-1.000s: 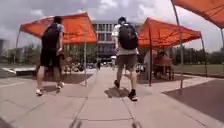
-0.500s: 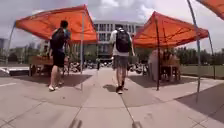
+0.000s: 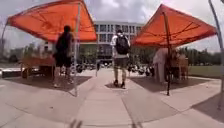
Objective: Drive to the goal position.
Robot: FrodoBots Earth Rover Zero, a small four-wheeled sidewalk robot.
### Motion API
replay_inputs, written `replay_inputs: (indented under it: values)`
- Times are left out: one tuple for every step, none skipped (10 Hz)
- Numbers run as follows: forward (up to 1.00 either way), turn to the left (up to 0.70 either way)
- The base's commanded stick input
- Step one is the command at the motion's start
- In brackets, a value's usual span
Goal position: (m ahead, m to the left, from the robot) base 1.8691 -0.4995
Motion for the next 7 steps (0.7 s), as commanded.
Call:
replay_inputs:
  values:
    - [0.85, 0.02]
    - [0.85, 0.02]
    - [0.85, 0.02]
    - [0.85, 0.02]
    - [0.85, 0.02]
    - [0.85, 0.01]
    - [0.85, 0.01]
